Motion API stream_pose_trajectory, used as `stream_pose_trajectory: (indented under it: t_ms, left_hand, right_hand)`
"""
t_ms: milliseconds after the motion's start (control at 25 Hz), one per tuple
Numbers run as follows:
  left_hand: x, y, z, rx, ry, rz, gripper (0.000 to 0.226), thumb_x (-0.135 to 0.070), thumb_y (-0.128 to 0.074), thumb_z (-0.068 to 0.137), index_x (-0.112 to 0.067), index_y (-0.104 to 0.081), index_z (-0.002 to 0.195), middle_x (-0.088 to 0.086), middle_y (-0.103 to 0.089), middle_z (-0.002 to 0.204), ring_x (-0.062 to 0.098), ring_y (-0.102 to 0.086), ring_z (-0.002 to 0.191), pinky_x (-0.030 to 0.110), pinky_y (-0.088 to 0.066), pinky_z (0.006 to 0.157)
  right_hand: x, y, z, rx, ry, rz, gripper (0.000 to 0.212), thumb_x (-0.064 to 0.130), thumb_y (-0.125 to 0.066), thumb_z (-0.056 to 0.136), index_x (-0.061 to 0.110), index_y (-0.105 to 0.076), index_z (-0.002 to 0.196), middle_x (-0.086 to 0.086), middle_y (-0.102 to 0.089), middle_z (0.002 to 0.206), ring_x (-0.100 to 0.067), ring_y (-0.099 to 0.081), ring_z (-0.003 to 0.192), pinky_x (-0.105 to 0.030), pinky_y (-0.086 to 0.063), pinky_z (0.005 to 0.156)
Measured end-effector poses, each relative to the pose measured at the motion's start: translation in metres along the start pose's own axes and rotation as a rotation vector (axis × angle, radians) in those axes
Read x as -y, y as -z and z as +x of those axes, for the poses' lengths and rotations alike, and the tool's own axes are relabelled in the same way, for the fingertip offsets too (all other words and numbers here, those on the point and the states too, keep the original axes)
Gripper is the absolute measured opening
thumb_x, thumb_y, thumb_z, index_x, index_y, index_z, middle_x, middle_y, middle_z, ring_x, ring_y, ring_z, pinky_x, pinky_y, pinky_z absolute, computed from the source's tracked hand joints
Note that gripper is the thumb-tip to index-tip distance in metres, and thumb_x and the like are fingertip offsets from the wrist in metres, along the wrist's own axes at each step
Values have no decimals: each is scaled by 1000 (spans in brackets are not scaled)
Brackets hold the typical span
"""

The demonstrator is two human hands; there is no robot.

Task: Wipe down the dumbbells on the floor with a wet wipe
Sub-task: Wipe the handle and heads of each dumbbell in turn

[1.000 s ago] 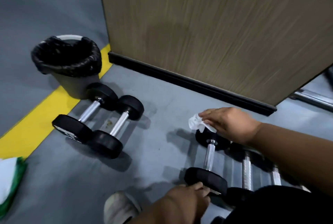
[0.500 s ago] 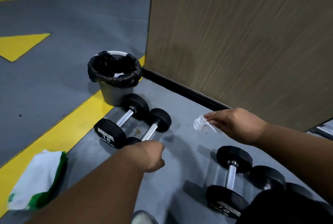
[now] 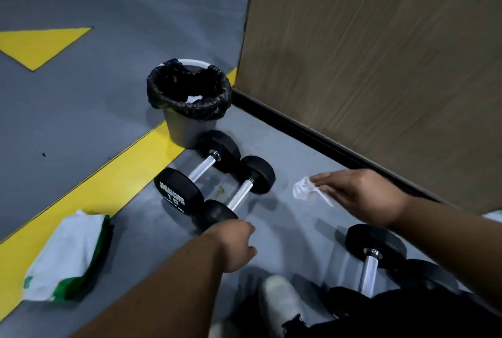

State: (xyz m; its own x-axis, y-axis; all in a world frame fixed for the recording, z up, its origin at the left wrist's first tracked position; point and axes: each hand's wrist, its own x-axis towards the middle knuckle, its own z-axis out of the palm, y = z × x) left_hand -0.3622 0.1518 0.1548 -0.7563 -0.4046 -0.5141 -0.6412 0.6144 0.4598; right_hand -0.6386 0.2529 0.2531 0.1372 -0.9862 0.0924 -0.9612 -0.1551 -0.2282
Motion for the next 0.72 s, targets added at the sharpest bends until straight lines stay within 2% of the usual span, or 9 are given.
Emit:
stream_pose_trajectory:
  t_ms: [80,200,280,360,480,520,640,720]
  left_hand:
    - [17,-12,4,-61,22,-31,60,-49,-48,102,-13,-38,150,6,-40,157,24,-36,145,32,-32,114]
    - [43,-27,9,-167,29,12,72,-51,-46,103,-15,-22,160,-2,-14,168,16,-7,155,29,-13,123]
    - [56,-33,16,-211,53,30,76,-53,-46,102,-18,-15,161,-4,-1,169,15,1,156,27,-7,124]
    - [71,-41,24,-303,62,45,81,-58,-45,99,-18,-13,161,-5,6,167,16,0,156,25,-5,122]
    - [92,-57,39,-438,83,91,90,-70,-37,91,-8,-32,156,2,-14,163,25,-27,151,34,-20,121]
    - [94,-63,45,-465,85,88,91,-71,-35,91,-6,-34,154,5,-20,163,26,-31,149,31,-23,122]
    - [91,-75,74,-604,69,45,88,-69,-36,95,-5,-34,154,8,-28,163,27,-27,151,29,-16,120]
    - [88,-83,90,-669,70,54,91,-67,-52,90,-2,-39,152,9,-32,162,31,-26,150,40,-21,119]
  right_hand:
    - [-1,-42,6,-21,25,72,44,46,-44,102,19,-74,119,9,-73,123,-6,-69,110,-31,-57,92]
    - [-3,-103,28,-1,99,175,44,47,-41,105,21,-74,120,11,-71,125,-6,-67,114,-29,-56,96]
    - [-9,-137,49,6,119,224,41,44,-44,105,21,-73,122,10,-70,127,-6,-65,119,-31,-56,97]
    - [-15,-168,70,-36,128,257,36,38,-49,104,20,-73,125,8,-70,128,-6,-64,121,-32,-56,97]
    - [-20,-204,98,-151,121,300,34,32,-51,103,16,-74,122,6,-71,128,-8,-65,119,-33,-56,97]
    - [-21,-216,105,-193,110,306,33,31,-51,103,15,-75,121,5,-71,128,-9,-66,119,-33,-55,98]
    - [-24,-260,117,-236,94,334,31,29,-54,102,14,-75,120,4,-70,129,-14,-64,124,-38,-55,99]
    - [-18,-286,113,-144,117,343,33,27,-50,101,17,-71,125,6,-66,135,-15,-56,133,-41,-56,98]
